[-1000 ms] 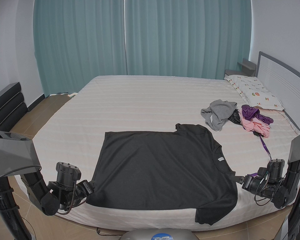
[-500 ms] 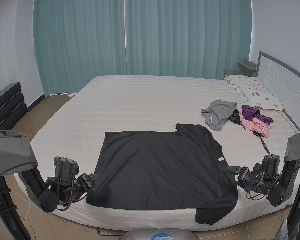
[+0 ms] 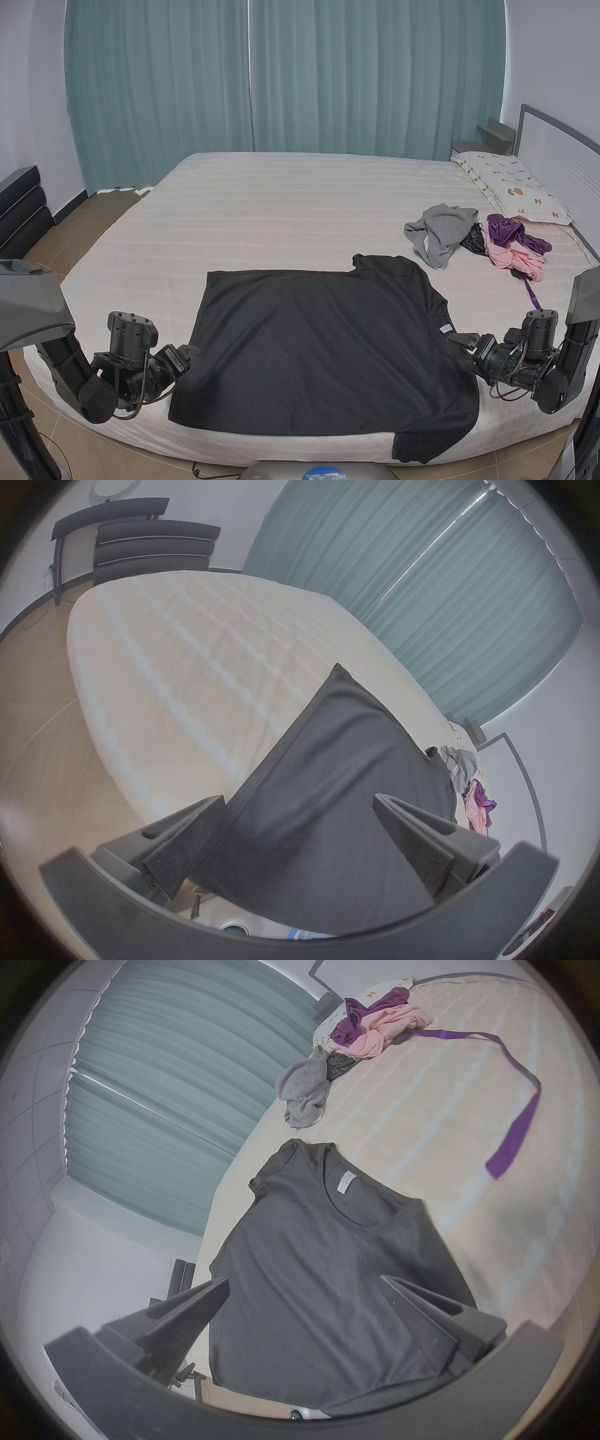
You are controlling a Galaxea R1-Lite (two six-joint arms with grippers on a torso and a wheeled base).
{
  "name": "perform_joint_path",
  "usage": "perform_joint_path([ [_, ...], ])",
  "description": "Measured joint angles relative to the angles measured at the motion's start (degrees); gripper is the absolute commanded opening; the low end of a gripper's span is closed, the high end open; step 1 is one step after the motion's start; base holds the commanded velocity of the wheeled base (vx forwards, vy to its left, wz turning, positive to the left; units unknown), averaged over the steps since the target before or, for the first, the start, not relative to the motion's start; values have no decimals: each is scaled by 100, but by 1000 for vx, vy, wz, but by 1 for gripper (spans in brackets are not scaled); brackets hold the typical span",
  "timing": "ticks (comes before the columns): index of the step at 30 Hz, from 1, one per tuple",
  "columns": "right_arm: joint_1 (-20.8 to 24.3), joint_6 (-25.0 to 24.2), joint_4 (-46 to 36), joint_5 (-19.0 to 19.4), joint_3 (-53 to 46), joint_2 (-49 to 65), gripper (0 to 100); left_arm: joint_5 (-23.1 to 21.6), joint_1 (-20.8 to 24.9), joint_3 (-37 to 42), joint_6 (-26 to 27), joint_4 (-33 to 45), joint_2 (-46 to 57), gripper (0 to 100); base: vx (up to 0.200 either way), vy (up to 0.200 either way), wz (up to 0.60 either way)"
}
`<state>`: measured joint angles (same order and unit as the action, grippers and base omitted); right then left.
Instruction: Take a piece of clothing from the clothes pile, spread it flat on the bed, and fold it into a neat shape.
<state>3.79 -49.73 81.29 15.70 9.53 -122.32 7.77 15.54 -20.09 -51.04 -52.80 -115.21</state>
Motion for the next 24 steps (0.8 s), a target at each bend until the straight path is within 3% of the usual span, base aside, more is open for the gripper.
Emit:
perform_joint_path([
  [12,0,-2,-7,0,-26,-30,100,-101,20,4,-33,-2,13,100,0,0,0],
  [24,37,-2,-9,-5,-48,-34,100,-197,-37,-50,-189,35,2,100,0,200,0],
])
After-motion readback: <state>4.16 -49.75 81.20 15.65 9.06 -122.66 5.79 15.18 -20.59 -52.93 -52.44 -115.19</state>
